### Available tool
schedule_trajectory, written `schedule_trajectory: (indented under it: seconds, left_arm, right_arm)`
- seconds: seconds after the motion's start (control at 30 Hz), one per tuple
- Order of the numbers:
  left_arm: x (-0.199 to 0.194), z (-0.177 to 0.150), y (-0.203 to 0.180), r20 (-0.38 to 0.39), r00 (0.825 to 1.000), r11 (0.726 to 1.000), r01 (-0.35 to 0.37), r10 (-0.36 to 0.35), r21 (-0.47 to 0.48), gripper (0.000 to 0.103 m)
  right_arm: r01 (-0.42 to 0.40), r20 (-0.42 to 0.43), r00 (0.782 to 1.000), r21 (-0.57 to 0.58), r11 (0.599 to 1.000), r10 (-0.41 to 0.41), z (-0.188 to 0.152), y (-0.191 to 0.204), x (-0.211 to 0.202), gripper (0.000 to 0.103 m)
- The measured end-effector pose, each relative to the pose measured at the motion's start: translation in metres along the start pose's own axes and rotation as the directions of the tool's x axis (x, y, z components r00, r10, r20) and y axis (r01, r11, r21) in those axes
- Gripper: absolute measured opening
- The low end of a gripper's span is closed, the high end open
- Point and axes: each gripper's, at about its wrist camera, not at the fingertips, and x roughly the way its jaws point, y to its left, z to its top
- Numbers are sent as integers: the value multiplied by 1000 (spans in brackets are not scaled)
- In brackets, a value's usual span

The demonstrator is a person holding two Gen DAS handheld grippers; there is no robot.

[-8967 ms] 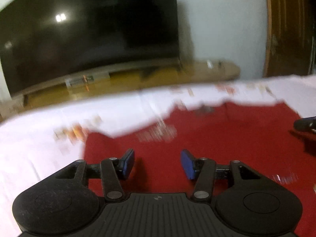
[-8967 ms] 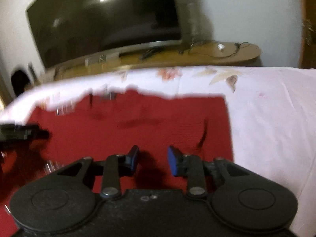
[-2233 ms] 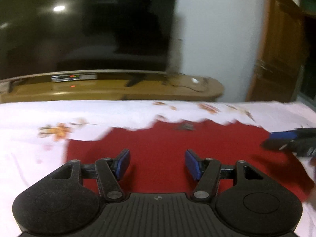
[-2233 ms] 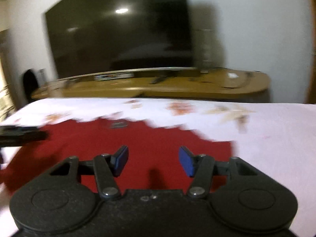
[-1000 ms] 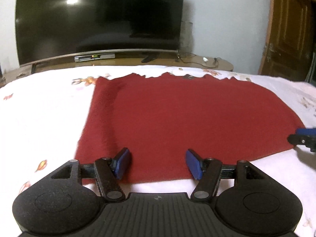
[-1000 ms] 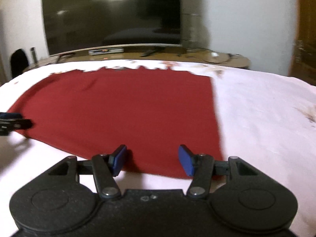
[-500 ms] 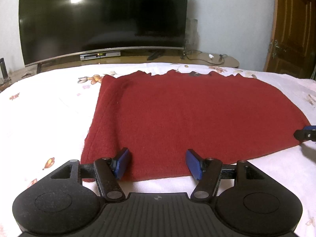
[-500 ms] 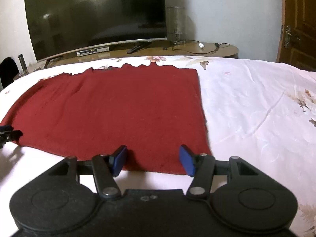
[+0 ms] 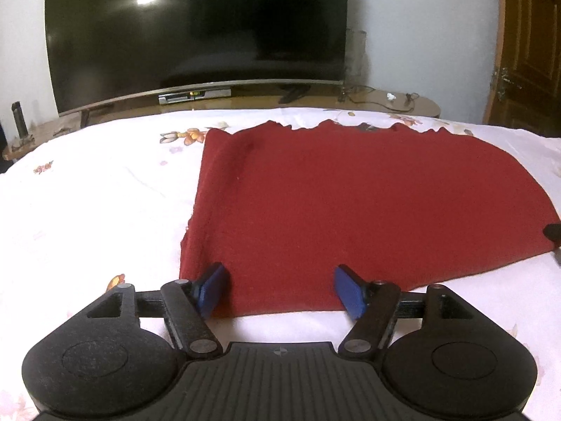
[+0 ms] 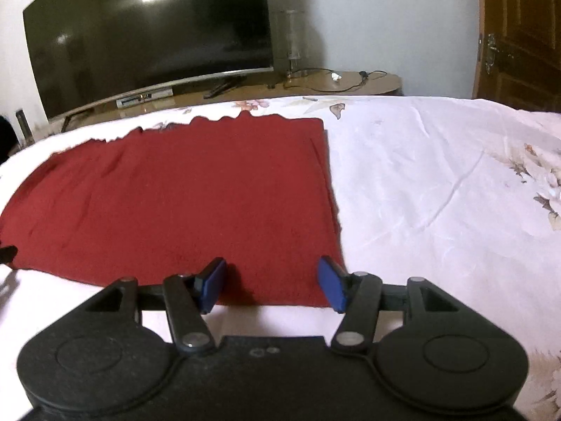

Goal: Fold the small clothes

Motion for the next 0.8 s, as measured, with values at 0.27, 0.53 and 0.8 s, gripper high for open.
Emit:
schedule_trajectory:
  seconds: [0.27,0.53,0.8]
  left_arm:
    - [-37,-6,26,9,997,955,81,-82,-285,69]
    - [-13,-37,67,37,963,669,214,-268,-712,69]
    - [10,-43,80,130,951,537,267,-279,-800,69]
  right_arm:
    - [-7,41,999,45,999,5,2,-2,-27,57]
    - [-36,69,997,59,998,31,1,10,-40,57]
    - [-113,93,990,16,994,111,27,37,-27,56]
